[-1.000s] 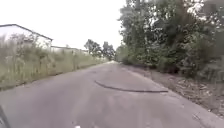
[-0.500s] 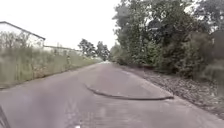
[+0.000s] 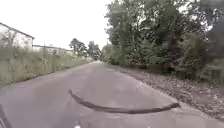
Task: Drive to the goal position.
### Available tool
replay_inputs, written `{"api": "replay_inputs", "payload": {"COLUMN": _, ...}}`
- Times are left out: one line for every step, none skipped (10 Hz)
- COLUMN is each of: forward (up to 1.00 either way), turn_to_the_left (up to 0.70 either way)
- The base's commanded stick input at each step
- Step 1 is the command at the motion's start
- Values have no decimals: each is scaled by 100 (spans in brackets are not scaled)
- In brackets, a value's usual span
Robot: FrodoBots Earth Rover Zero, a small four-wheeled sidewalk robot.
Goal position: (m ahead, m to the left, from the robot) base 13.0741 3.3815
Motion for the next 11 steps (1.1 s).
{"api": "replay_inputs", "payload": {"forward": 100, "turn_to_the_left": 0}}
{"api": "replay_inputs", "payload": {"forward": 100, "turn_to_the_left": 0}}
{"api": "replay_inputs", "payload": {"forward": 100, "turn_to_the_left": 0}}
{"api": "replay_inputs", "payload": {"forward": 100, "turn_to_the_left": 0}}
{"api": "replay_inputs", "payload": {"forward": 100, "turn_to_the_left": 0}}
{"api": "replay_inputs", "payload": {"forward": 100, "turn_to_the_left": 0}}
{"api": "replay_inputs", "payload": {"forward": 100, "turn_to_the_left": 0}}
{"api": "replay_inputs", "payload": {"forward": 100, "turn_to_the_left": 0}}
{"api": "replay_inputs", "payload": {"forward": 100, "turn_to_the_left": 0}}
{"api": "replay_inputs", "payload": {"forward": 100, "turn_to_the_left": 0}}
{"api": "replay_inputs", "payload": {"forward": 100, "turn_to_the_left": 0}}
